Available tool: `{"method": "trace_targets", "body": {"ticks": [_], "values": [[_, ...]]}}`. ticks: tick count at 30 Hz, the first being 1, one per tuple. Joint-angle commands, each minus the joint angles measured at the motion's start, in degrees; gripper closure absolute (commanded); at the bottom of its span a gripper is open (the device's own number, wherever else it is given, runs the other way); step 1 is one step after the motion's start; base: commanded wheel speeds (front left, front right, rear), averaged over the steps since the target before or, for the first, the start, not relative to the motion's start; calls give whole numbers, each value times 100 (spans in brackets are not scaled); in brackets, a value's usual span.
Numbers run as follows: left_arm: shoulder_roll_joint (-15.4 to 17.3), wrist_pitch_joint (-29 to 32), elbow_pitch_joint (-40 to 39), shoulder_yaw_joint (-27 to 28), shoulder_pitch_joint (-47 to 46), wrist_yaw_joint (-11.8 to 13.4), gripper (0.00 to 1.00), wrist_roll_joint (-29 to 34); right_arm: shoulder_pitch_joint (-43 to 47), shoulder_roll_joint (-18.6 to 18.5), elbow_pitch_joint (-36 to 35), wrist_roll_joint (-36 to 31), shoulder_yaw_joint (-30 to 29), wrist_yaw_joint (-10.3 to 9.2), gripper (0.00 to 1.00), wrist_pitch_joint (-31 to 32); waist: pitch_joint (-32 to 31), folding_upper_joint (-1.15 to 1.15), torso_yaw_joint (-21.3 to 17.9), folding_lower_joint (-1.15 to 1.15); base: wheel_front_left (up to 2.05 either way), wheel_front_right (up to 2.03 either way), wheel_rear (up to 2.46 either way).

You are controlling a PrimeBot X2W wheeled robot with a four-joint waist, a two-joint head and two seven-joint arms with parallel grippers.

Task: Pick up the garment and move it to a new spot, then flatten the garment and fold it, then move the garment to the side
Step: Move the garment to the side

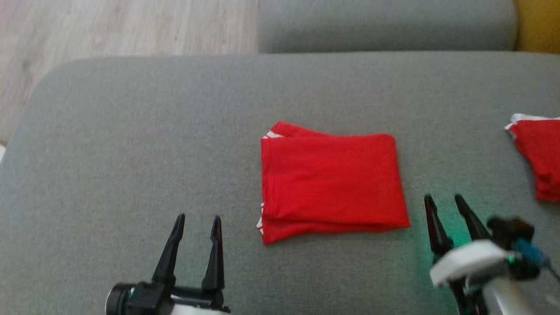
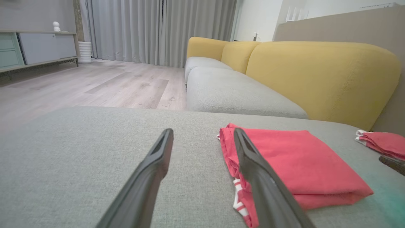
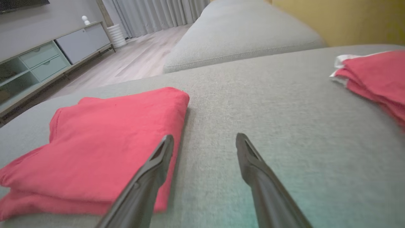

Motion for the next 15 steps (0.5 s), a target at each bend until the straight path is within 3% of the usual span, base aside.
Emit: {"method": "trace_targets", "body": {"ticks": [1, 10, 11, 12, 13, 15], "values": [[-47, -54, -187, 112, -293, 83, 0, 104, -444, -100, -50, 199, 179, -4, 0, 193, 215, 0, 108, -1, 0, 0, 0], [-48, -54, -58, -204, -688, 327, 0, 326, -1415, -170, 867, 1079, 569, -4, 0, 1343, 509, 0, 347, -1, 0, 0, 0], [-48, -54, -83, -224, -721, 341, 0, 341, -1453, -166, 935, 1164, 657, -4, 33, 1450, 521, 0, 363, -1, 0, 0, 0], [-48, -54, -106, -237, -745, 360, 0, 364, -1475, -182, 973, 1229, 752, -4, 72, 1523, 532, 0, 375, -1, 0, 0, 0], [-48, -54, -130, -242, -759, 384, 0, 382, -1489, -210, 992, 1281, 823, -4, 100, 1551, 543, 0, 381, -1, 0, 0, 0], [-48, -54, -197, -226, -761, 436, 0, 392, -1507, -265, 982, 1379, 882, -4, 100, 1504, 569, 0, 356, -1, 0, 0, 0]]}}
